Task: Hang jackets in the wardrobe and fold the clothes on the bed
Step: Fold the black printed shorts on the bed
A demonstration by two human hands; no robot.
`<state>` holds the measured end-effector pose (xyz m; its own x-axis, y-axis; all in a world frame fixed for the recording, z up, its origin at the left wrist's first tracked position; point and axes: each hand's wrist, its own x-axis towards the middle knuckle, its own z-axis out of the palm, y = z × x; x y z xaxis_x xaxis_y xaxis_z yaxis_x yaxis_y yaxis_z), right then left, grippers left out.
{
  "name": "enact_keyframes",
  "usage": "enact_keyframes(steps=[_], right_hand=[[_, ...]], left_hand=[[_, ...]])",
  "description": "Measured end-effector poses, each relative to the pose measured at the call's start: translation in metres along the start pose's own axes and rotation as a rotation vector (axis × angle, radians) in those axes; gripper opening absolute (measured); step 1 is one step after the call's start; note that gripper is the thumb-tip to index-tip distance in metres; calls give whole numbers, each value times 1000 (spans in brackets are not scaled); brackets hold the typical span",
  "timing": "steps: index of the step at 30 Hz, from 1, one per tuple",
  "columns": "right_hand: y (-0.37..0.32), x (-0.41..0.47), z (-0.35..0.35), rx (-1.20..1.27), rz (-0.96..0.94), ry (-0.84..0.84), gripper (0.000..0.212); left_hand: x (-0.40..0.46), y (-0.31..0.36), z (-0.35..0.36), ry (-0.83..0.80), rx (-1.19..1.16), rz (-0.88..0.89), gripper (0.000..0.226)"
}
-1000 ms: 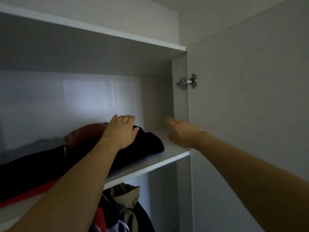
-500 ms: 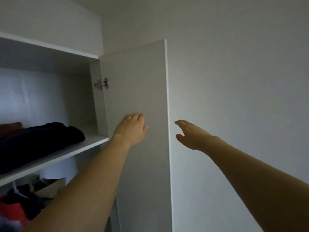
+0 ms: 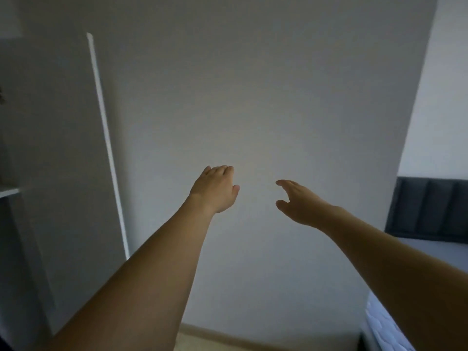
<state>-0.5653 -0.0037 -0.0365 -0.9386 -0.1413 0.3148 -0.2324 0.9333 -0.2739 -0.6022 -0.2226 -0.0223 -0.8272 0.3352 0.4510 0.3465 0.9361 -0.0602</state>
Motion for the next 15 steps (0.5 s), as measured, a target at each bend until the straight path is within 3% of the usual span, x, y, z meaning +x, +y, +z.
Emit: enact_keyframes(steps=[9,15], right_hand=[[205,-128,-44,27,316,-19,60],[349,-211,-79,-11,463,-51,62]], left_hand=[[32,220,54,-156,-132,114,43],[47,387,84,-113,-183,186,49]])
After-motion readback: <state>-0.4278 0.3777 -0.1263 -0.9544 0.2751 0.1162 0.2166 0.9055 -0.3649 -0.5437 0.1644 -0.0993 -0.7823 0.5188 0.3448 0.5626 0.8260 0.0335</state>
